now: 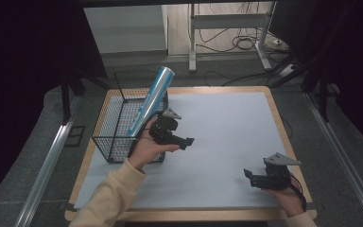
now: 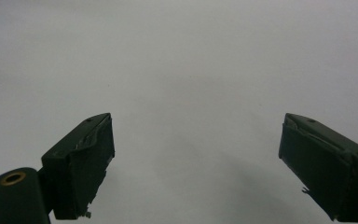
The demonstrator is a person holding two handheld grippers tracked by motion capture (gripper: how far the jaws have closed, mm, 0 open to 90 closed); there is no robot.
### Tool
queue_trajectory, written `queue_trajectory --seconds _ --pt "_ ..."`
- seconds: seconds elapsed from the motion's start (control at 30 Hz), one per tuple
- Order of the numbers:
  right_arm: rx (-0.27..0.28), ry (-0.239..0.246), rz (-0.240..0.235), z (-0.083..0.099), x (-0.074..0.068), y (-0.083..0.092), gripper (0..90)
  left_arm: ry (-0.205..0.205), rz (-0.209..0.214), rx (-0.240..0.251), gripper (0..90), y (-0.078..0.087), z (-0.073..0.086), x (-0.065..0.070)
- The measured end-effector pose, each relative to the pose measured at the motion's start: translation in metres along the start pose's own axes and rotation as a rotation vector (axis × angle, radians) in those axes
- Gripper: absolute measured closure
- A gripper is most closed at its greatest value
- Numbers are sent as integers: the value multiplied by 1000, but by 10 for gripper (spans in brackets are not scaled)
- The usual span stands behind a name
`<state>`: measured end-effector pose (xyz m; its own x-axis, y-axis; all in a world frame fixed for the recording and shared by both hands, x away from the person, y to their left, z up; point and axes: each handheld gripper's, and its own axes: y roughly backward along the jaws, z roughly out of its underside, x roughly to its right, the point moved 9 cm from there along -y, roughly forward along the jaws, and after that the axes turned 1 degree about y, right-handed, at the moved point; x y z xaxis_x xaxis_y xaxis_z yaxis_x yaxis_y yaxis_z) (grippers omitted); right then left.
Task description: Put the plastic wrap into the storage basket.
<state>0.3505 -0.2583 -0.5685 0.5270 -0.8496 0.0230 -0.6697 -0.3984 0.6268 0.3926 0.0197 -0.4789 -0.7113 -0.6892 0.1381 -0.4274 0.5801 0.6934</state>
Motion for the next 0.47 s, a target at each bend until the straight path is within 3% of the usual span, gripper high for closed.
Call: queue_trajectory --seconds 0.13,0.47 --pt "2 -2 3 0 0 1 104 6 23 -3 167 -7 4 4" --pt "11 1 3 -1 0 1 104 -2 31 -1 166 -10 9 7"
